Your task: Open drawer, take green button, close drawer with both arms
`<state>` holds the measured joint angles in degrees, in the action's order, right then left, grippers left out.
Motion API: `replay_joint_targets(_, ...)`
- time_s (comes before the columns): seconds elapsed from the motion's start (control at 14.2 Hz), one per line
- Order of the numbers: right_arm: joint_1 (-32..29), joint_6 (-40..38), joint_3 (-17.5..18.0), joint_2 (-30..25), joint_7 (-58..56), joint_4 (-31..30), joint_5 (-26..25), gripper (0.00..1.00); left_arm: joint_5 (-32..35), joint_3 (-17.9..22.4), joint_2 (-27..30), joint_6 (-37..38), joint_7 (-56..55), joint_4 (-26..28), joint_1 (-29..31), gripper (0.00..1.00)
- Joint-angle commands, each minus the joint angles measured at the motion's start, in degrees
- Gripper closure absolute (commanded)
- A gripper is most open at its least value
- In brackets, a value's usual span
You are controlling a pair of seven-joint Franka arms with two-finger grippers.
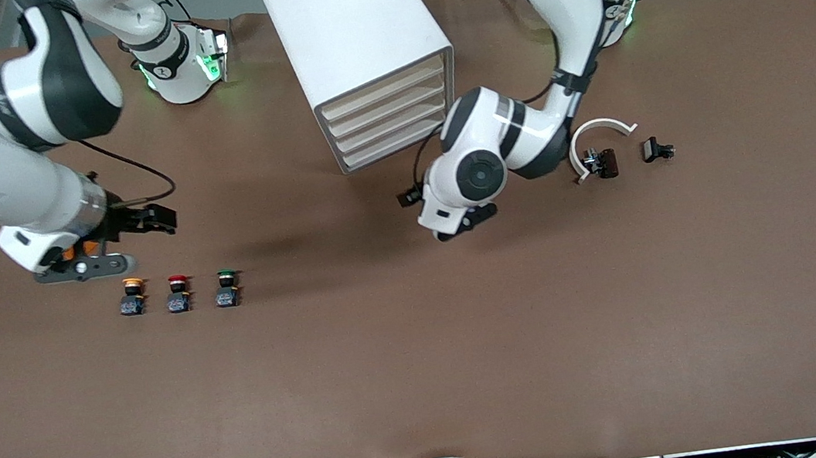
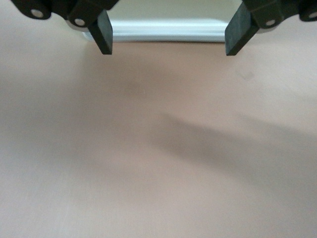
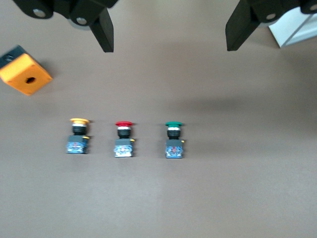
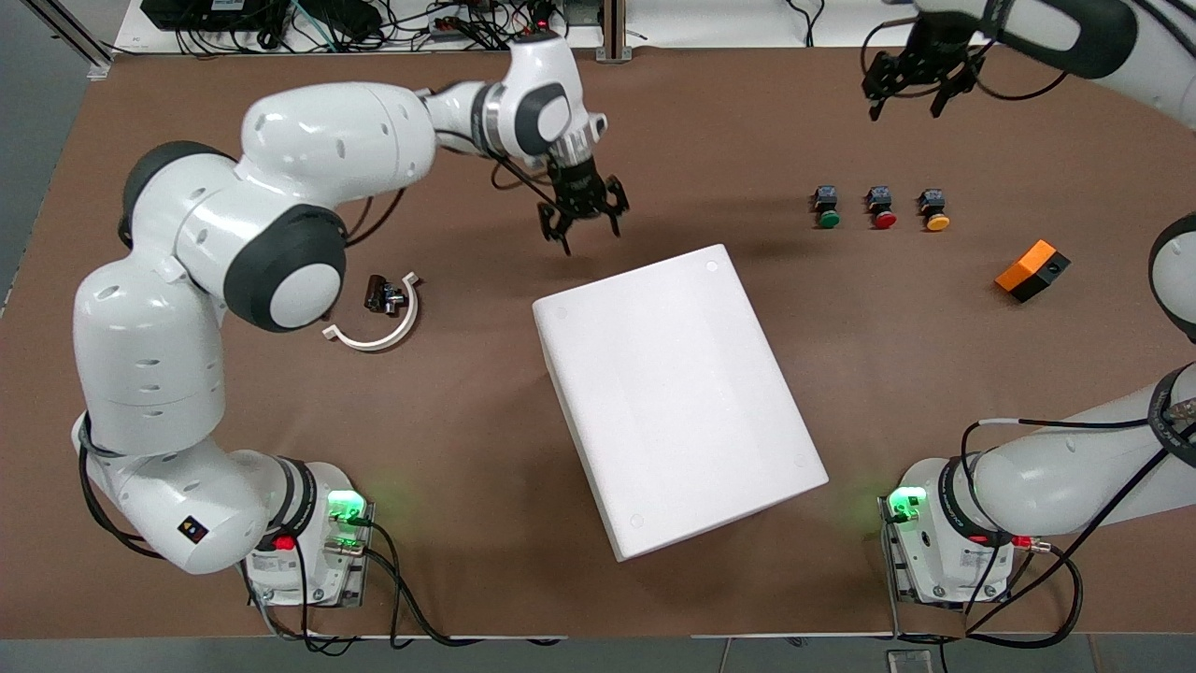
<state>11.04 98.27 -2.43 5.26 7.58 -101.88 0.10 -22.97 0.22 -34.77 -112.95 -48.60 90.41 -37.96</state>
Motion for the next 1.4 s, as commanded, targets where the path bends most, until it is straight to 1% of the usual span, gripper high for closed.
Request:
replay_joint_targets(0.0,-3.56,-6.14,0.59,0.54,-3.62,6.49,0.16,0.00,7.73,-0.22,2.16,1.85,-0.71,-3.30,3.93,0.00)
replay_joint_targets(0.14,-4.62,-11.50,0.59,0.54,-3.80,12.20,0.16,0.00,10.83,-0.22,3.22,2.29,-0.71,-5.50,6.57,0.00)
replay_joint_targets(0.28,-4.97,-14.07,0.50,0.54,-3.98,15.47,0.07,0.00,12.06,-0.13,3.84,4.04,-0.62,-7.26,8.51,0.00)
replay_joint_targets(0.42,-6.55,-14.16,0.41,0.46,-7.55,15.92,0.07,0.00,14.43,-0.31,4.89,5.01,-0.44,-8.93,12.19,0.00)
replay_joint_targets(0.56,-8.75,-13.55,0.50,0.45,-13.36,16.01,0.16,0.00,14.79,-0.13,6.90,6.68,-0.53,-9.11,14.23,0.00)
replay_joint_targets(0.63,-9.02,-13.37,0.50,0.19,-14.25,16.09,0.16,0.00,15.75,0.22,7.78,7.38,-0.44,-9.11,15.36,0.00)
replay_joint_targets(0.7,-9.02,-13.29,0.50,-0.33,-14.26,16.36,-0.27,0.00,18.19,-0.04,9.36,7.57,0.17,-9.11,16.85,0.00)
replay_joint_targets(0.84,-9.02,-13.20,0.59,-0.69,-14.26,17.06,-0.54,0.00,19.54,0.39,12.61,8.44,3.76,-8.94,17.92,0.00)
replay_joint_targets(0.98,-8.49,-12.85,0.94,-0.60,-13.56,18.55,-0.98,0.00,19.54,0.75,15.86,12.82,5.01,-9.11,20.28,0.00)
replay_joint_targets(1.12,-8.93,-13.46,0.68,-0.25,-13.47,18.91,-0.81,0.00,19.63,0.83,18.59,17.30,6.32,-9.11,21.00,0.00)
replay_joint_targets(1.26,-11.81,-13.55,-0.11,-0.16,-13.56,18.91,1.90,0.00,19.54,1.19,21.05,19.17,8.86,-9.11,21.00,0.00)
replay_joint_targets(1.33,-12.09,-12.94,-0.12,-0.16,-13.47,18.91,4.18,0.00,19.62,1.10,21.76,19.60,9.83,-9.11,22.13,0.00)
